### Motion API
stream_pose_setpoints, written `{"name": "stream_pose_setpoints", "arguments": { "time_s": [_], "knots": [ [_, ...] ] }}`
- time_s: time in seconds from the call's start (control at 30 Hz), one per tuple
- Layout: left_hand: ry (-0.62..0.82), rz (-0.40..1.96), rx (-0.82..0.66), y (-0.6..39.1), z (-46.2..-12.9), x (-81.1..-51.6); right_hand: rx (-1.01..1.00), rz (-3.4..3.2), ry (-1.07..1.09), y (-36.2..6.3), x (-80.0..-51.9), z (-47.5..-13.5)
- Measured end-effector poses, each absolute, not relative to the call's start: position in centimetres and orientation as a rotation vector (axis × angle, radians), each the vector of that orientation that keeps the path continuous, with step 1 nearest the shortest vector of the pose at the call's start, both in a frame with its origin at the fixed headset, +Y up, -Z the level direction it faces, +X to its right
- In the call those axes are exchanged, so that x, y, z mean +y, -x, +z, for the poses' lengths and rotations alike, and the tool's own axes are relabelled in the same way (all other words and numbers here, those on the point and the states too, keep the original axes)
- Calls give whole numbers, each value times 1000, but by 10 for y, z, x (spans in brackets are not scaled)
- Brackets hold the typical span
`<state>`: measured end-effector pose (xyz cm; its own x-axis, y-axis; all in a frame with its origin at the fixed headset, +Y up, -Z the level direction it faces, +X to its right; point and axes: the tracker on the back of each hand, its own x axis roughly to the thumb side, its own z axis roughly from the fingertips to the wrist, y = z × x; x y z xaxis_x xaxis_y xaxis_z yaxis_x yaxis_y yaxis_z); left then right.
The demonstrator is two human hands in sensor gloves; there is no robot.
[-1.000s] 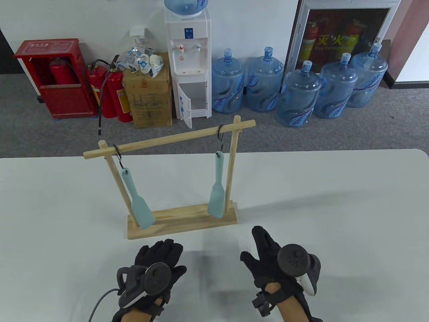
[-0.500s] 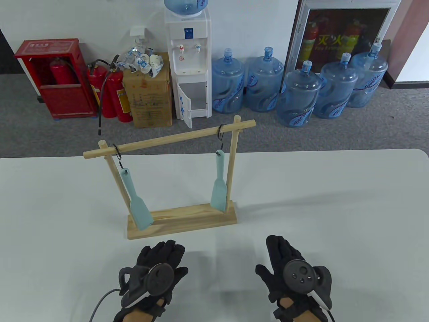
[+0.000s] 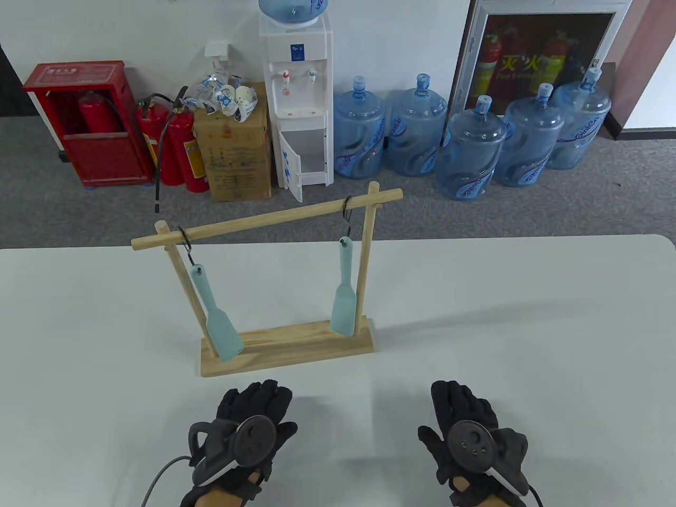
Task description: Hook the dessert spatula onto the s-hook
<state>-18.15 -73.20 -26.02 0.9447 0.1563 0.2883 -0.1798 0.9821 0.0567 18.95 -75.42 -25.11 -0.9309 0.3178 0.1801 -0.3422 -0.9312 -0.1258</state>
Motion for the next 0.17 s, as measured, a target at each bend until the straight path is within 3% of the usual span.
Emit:
{"name": "stream_pose_setpoints", "arguments": {
  "time_s": [0.17],
  "knots": [
    [-75,166,-285,181,-261,-733,-223,2784,-225,-189,-754,-251]
  ]
}}
